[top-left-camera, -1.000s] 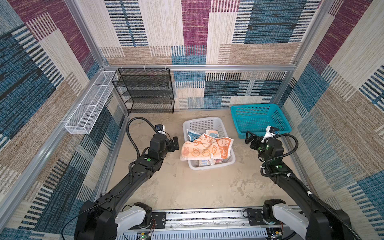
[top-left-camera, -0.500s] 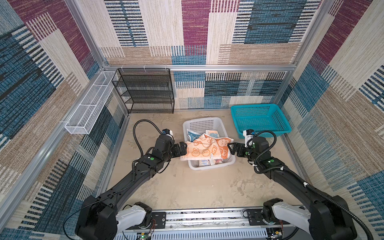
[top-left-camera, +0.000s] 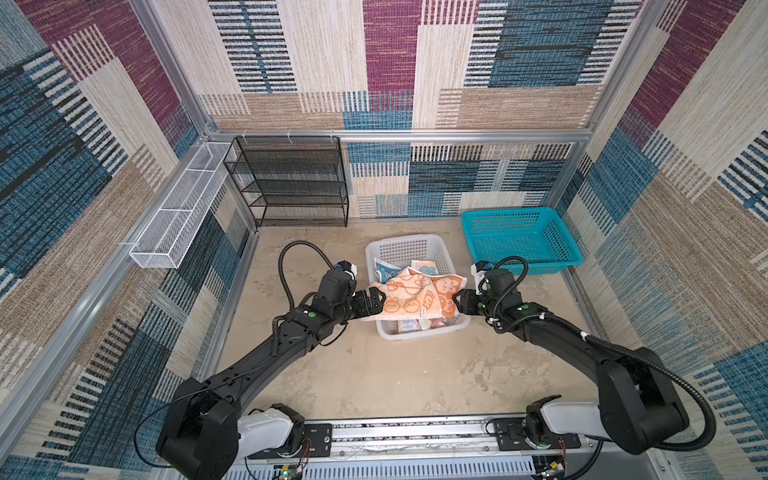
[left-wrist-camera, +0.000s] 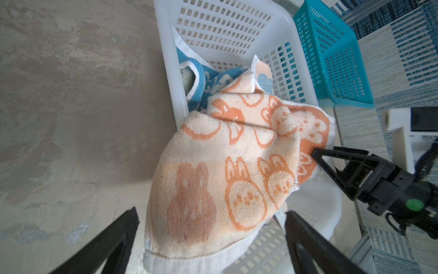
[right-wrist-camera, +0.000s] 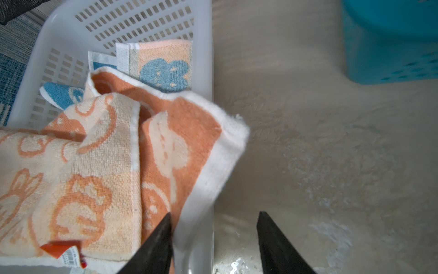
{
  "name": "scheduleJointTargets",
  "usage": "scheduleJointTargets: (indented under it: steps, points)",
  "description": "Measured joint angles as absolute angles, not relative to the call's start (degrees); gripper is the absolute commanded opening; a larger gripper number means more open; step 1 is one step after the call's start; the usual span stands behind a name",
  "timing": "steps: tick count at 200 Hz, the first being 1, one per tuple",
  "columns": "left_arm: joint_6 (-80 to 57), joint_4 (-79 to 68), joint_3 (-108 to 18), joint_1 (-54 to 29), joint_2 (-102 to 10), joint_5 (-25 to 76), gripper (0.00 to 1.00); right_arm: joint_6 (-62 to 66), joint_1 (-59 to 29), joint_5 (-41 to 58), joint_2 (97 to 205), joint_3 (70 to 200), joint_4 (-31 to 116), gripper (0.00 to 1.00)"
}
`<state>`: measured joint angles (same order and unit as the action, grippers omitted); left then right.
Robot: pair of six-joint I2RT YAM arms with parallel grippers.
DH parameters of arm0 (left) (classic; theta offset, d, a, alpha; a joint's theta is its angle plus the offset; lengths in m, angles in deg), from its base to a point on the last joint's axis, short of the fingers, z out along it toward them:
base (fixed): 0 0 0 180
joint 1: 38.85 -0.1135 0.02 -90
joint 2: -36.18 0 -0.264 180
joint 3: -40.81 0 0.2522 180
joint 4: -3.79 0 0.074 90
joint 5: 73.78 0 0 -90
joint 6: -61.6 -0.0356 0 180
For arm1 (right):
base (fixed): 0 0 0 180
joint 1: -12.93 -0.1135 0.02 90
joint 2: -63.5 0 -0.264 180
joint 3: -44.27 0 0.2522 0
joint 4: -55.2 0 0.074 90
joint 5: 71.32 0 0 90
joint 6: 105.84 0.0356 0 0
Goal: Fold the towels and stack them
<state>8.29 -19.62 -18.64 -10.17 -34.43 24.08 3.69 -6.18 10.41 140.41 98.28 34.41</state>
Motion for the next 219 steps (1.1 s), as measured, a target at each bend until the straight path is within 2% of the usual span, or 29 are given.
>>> scheduleJointTargets:
  steps: [28,55,87,117,133,160,186,219]
  points:
    - [8.9,-19.7,-18.6,-10.1,-33.9,24.1,0.99,1.6,-6.9,12.0,143.6,102.5,33.3,0.34]
    - [8.9,-20.6,-19.1,-10.1,-32.8,23.8,0.99,-0.7,-8.6,14.5,147.7,107.3,32.0,0.27]
    - [8.8,-21.4,-19.8,-10.1,-32.7,22.7,0.99,-2.6,-10.1,16.4,152.6,111.7,29.9,0.27]
    - [8.7,-22.7,-19.8,-10.1,-32.7,22.3,0.99,-2.8,-11.0,17.1,155.0,112.9,29.4,0.20]
    - [8.6,-24.4,-20.1,-10.3,-32.5,21.9,0.99,-1.5,-11.9,17.1,155.9,113.8,29.4,0.14]
    - [8.2,-27.3,-22.0,-11.3,-31.5,20.8,0.99,2.8,-14.6,16.3,158.1,116.8,29.4,0.12]
    - [7.5,-31.0,-24.5,-12.6,-30.0,19.5,0.99,7.8,-17.9,16.3,163.4,122.3,29.4,0.04]
    - [7.3,-35.2,-26.8,-15.2,-26.5,18.9,0.99,14.7,-21.5,16.4,171.2,131.0,30.2,0.05]
